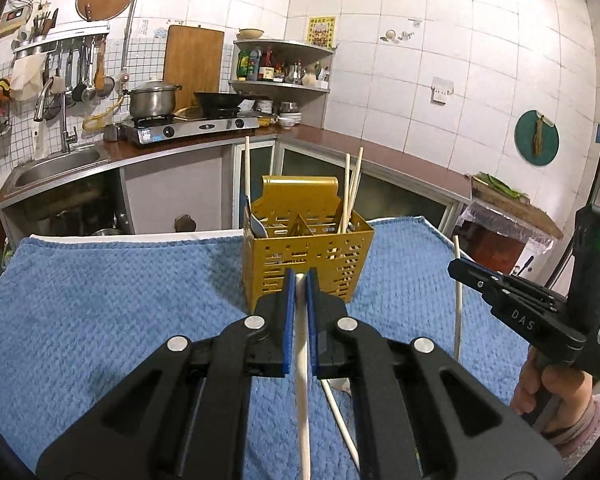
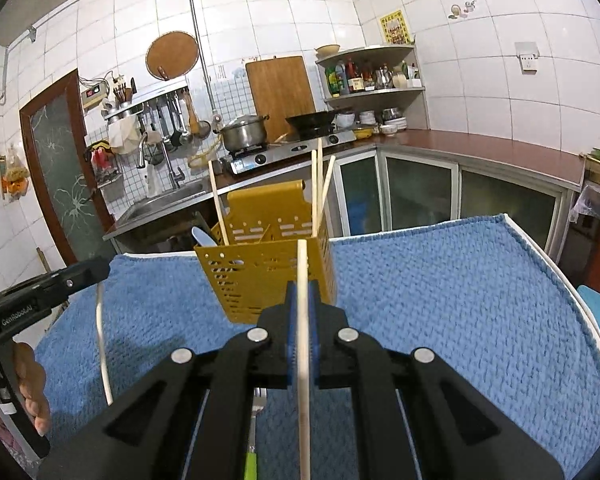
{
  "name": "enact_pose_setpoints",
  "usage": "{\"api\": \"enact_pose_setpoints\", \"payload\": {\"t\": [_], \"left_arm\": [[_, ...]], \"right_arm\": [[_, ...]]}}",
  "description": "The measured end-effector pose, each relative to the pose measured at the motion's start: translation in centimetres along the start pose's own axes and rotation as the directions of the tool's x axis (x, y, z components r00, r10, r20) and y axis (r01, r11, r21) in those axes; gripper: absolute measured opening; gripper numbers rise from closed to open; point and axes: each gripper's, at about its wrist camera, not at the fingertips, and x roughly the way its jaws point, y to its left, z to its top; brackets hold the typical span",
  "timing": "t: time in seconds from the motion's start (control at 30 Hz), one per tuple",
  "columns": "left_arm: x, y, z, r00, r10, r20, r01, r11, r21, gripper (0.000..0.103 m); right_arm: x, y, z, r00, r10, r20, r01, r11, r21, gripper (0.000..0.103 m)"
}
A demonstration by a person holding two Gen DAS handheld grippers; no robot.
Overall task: Organize utensils
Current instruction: 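Lift both chopsticks and carry them over the yellow holder, then lower both chopsticks into the yellow holder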
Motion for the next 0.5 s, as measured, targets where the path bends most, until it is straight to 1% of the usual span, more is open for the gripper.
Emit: {"api": "enact_pose_setpoints", "payload": {"t": [0.23,0.3,0.4,0.5], "left_arm": [[0.2,0.3,0.9,1.0,-0.001,0.021,0.001,1.0,-0.007,0.004],[0.1,0.3,1.2,0.999,0.006,0.045,-0.006,1.0,-0.001,0.004],[0.3,0.2,2.1,0.997,0.012,0.071,-0.013,1.0,0.015,0.004],[0.7,0.0,3.8,0.995,0.002,0.096,-0.003,1.0,0.017,0.004]], "right_arm": [[0.6,0.1,0.8,1.0,0.004,0.022,-0.004,1.0,-0.006,0.006],[0.8,0.1,1.0,0.999,0.004,0.037,-0.003,1.0,-0.008,0.006],[0.9,0.2,1.9,0.998,0.007,0.062,-0.006,1.0,-0.011,0.006],[0.9,0.5,3.5,0.996,0.013,0.092,-0.011,1.0,-0.022,0.006]]}}
